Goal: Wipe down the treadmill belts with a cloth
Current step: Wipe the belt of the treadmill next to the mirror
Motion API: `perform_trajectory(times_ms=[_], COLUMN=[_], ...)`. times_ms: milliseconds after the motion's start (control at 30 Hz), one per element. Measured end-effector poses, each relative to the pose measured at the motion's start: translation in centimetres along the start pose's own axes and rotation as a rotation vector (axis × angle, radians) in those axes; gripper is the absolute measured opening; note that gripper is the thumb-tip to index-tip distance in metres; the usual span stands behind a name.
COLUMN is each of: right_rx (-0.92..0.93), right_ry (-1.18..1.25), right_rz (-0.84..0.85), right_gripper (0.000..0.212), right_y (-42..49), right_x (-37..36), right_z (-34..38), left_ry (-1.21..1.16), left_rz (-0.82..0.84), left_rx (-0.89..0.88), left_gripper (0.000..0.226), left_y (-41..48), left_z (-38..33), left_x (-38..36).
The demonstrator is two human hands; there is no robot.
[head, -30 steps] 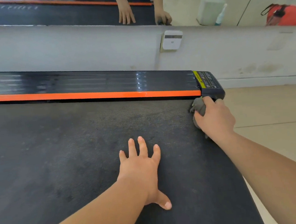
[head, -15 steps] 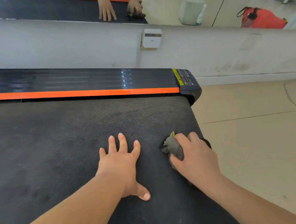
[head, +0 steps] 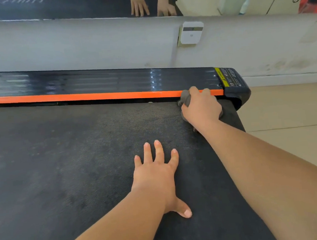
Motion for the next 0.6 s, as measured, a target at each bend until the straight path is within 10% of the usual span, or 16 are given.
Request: perform_trajectory(times_ms=[433,600], right_rx=[0.308,0.019], right_ry=[-0.008,0.001], right_rz=[0.254,0.081], right_gripper=[0.039,0.039], right_y=[-18.2,-7.2], right_x=[5.6,3.7], right_z=[-8.6,-11.0], left_ry=[-0.012,-0.019], left_rz=[0.001,-0.013], left_rx=[0.04,0.036], left_gripper=[0.156,0.156], left_y=[-0.6,-0.3], left_z=[-0.2,0.0], left_x=[0.2,-0.2])
Point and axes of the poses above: each hand's wrist, its own y-axis towards the middle knuckle, its own x-axis out of the back of the hand, z = x × y, the point moved 4 cm from there along y, towards the middle knuckle, and after that the axes turned 3 degrees about -z, right-handed, at the moved point
